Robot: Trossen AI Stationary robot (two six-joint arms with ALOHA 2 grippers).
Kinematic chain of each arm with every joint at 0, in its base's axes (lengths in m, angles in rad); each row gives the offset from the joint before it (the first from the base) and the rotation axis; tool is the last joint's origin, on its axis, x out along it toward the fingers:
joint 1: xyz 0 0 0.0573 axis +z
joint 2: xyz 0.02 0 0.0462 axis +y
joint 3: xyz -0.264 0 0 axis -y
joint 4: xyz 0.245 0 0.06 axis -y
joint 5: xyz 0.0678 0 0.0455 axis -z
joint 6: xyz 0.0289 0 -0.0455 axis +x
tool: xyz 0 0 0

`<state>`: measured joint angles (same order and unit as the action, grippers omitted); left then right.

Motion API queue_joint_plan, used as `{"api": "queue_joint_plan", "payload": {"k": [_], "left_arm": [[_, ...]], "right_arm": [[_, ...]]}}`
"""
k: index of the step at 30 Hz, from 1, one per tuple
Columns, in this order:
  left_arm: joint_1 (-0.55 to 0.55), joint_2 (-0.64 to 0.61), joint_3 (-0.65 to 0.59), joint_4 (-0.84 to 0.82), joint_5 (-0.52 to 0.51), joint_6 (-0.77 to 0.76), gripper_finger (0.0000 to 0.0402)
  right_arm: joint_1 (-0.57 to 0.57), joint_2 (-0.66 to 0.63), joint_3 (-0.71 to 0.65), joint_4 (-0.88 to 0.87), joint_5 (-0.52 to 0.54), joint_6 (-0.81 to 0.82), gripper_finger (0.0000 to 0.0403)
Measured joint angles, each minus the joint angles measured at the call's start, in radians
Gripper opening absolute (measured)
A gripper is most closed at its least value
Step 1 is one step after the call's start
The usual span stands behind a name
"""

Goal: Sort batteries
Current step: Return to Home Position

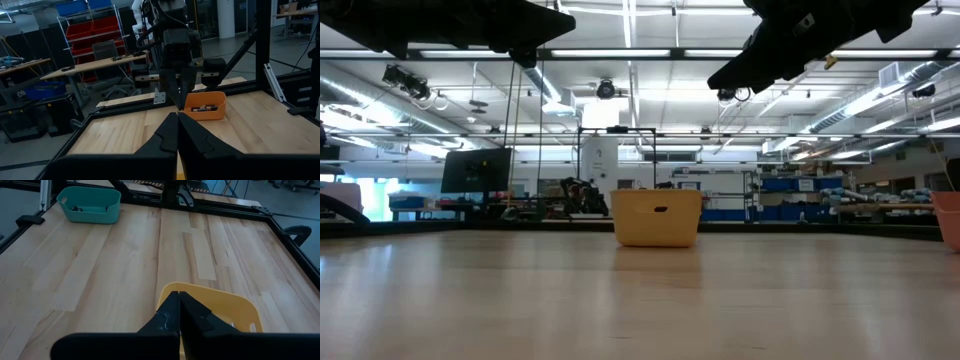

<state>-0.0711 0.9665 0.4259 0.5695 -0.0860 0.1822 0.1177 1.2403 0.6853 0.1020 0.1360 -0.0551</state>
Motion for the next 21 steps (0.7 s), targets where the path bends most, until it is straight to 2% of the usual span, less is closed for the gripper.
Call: {"api": "queue_joint_plan", "payload": {"k": [15, 21], "left_arm": [[0.0, -0.002, 0.0, -0.007, 0.0, 0.0, 0.0012], [0.0, -0.073, 0.0, -0.055, 0.012, -0.002, 0.0012]], "right_arm": [[0.0, 0.0, 0.0, 0.0, 0.0, 0.0, 0.0007], [-0.001, -0.027, 0.0, -0.029, 0.026, -0.027, 0.0007]]}}
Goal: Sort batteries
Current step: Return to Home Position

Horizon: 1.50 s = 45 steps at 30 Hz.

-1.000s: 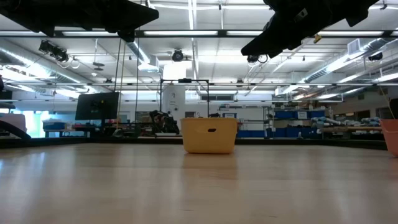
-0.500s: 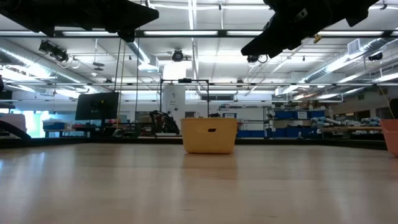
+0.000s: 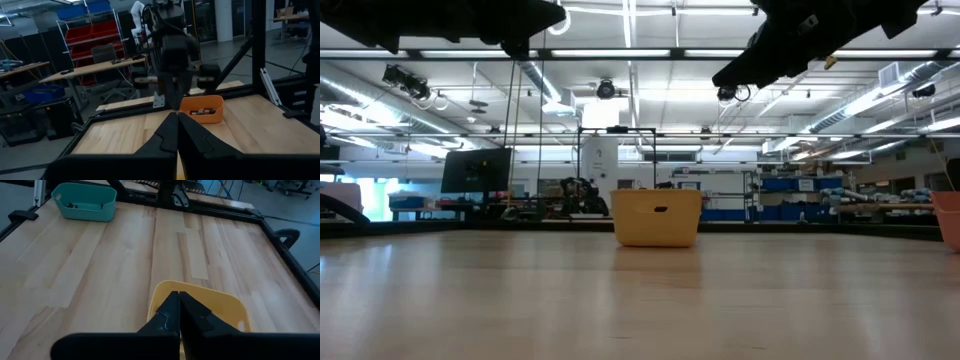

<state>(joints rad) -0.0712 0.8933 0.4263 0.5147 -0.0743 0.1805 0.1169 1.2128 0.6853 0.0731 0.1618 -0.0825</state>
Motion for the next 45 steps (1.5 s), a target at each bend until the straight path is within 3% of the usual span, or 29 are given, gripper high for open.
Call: {"api": "queue_joint_plan", "payload": {"k": [7, 14, 21, 26, 29, 33, 38, 45], "left_arm": [[0.0, -0.082, 0.001, -0.1, 0.001, 0.003, 0.0012], [0.0, -0.083, 0.001, -0.108, 0.001, 0.004, 0.0012], [0.0, -0.083, 0.0, -0.118, 0.002, 0.006, 0.0012], [-0.001, -0.083, 0.0, -0.107, 0.139, 0.046, 0.0012], [0.0, -0.091, 0.0, -0.103, 0.144, 0.051, 0.0012], [0.0, -0.122, 0.0, -0.124, 0.121, 0.055, 0.0012], [0.001, -0.173, -0.017, -0.138, 0.095, 0.054, 0.0012], [0.05, -0.209, -0.134, 0.008, 0.084, 0.011, 0.0012]], "right_arm": [[-0.024, -0.095, -0.049, 0.024, -0.008, -0.026, 0.0006], [-0.062, -0.152, -0.175, 0.142, -0.05, -0.012, 0.0005], [-0.055, -0.299, -0.274, 0.169, -0.036, 0.031, 0.0005], [0.001, -0.407, -0.356, 0.226, -0.035, -0.023, 0.0005], [0.03, -0.478, -0.402, 0.247, -0.02, -0.031, 0.0005], [0.054, -0.583, -0.455, 0.216, 0.035, -0.034, 0.0005], [0.053, -0.735, -0.479, 0.105, -0.004, -0.027, 0.0005], [0.026, -0.888, -0.481, -0.028, -0.029, -0.025, 0.0005]]}}
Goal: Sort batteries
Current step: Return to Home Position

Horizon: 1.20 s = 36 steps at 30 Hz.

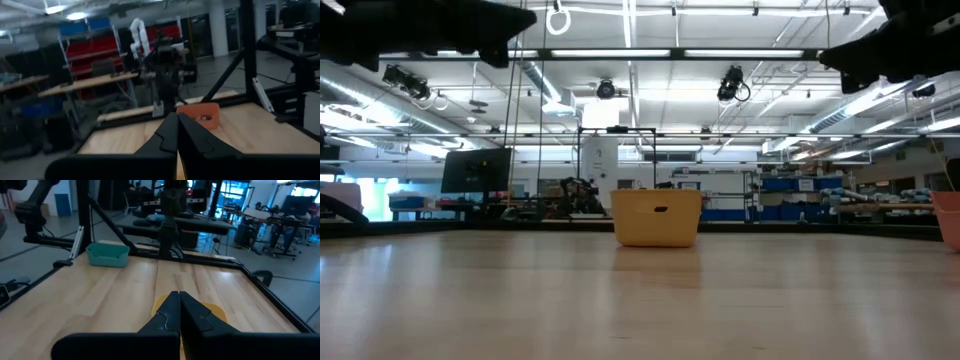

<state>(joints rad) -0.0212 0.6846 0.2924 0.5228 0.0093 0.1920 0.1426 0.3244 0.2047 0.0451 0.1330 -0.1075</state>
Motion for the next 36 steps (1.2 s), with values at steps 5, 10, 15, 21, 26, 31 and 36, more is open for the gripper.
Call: {"api": "queue_joint_plan", "payload": {"k": [5, 10, 15, 21, 26, 31, 36], "left_arm": [[0.044, -0.031, -0.063, 0.005, 0.0, -0.076, 0.0012], [0.068, -0.146, -0.154, 0.011, -0.001, -0.123, 0.0012], [0.079, -0.31, -0.223, 0.017, -0.011, -0.121, 0.0012], [0.08, -0.54, -0.246, -0.218, -0.042, -0.12, 0.0012], [0.08, -0.686, -0.239, -0.349, -0.045, -0.124, 0.0012], [0.08, -0.686, -0.223, -0.427, -0.11, -0.118, 0.0012], [0.081, -0.684, -0.244, -0.413, -0.15, -0.114, 0.0012]], "right_arm": [[-0.019, -0.089, 0.0, -0.086, 0.0, 0.025, 0.0005], [-0.02, -0.186, 0.0, -0.158, -0.002, 0.029, 0.0005], [-0.02, -0.269, 0.0, -0.192, -0.004, 0.028, 0.0005], [-0.019, -0.323, -0.027, -0.196, -0.004, 0.026, 0.0005], [-0.024, -0.322, -0.078, -0.181, 0.02, 0.056, 0.0005], [-0.06, -0.322, -0.17, -0.026, -0.001, 0.083, 0.0005], [-0.165, -0.303, -0.199, 0.009, -0.065, 0.136, 0.0005]]}}
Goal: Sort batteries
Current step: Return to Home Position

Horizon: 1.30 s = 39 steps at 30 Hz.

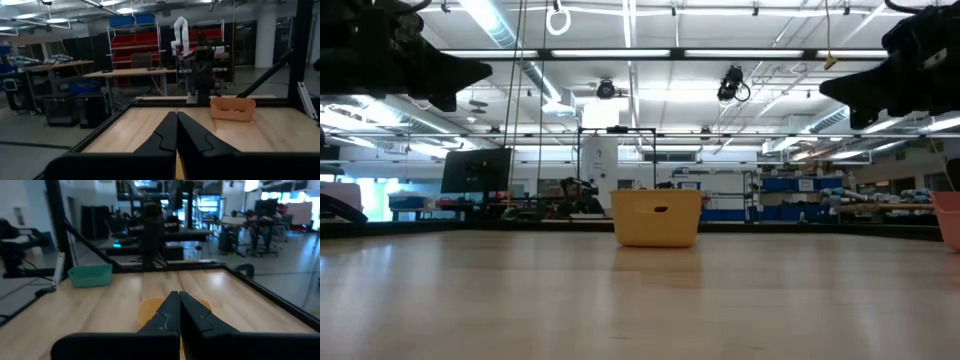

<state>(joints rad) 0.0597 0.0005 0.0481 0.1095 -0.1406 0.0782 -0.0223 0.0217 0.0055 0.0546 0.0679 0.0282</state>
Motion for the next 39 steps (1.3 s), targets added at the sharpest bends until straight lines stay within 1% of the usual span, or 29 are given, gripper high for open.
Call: {"api": "queue_joint_plan", "payload": {"k": [4, 8, 11, 13, 14, 18, 24, 30, 35, 39], "left_arm": [[0.0, -0.001, 0.0, 0.007, -0.002, 0.022, 0.0012], [0.0, -0.001, 0.006, 0.011, -0.003, 0.038, 0.0012], [0.0, -0.001, -0.001, -0.006, -0.003, 0.021, 0.0012], [0.0, -0.001, -0.031, 0.023, -0.003, 0.018, 0.0012], [0.0, 0.0, -0.04, 0.029, -0.004, 0.016, 0.0012], [0.0, -0.001, -0.039, 0.03, -0.035, 0.025, 0.0012], [0.0, 0.0, -0.039, 0.015, -0.076, 0.024, 0.0012], [0.0, 0.0, -0.04, -0.059, -0.11, 0.017, 0.0012], [0.0, 0.006, -0.04, -0.067, -0.11, -0.029, 0.0012], [0.0, 0.006, -0.04, -0.066, -0.12, 0.008, 0.0012]], "right_arm": [[-0.108, -0.003, 0.0, 0.048, -0.146, 0.0, 0.0005], [-0.207, -0.002, 0.0, 0.041, -0.203, 0.006, 0.0005], [-0.24, -0.006, 0.0, 0.014, -0.222, 0.002, 0.0005], [-0.248, -0.013, 0.0, -0.014, -0.21, 0.004, 0.0005], [-0.249, -0.013, 0.0, -0.021, -0.188, 0.006, 0.0005], [-0.249, -0.013, 0.0, -0.026, -0.155, -0.007, 0.0005], [-0.249, 0.005, 0.0, -0.038, -0.061, -0.021, 0.0009], [-0.249, 0.018, 0.0, -0.035, -0.045, -0.02, 0.0011], [-0.249, 0.049, 0.0, -0.036, -0.044, 0.003, 0.0012], [-0.249, 0.083, 0.0, -0.035, -0.043, -0.002, 0.0014]]}}
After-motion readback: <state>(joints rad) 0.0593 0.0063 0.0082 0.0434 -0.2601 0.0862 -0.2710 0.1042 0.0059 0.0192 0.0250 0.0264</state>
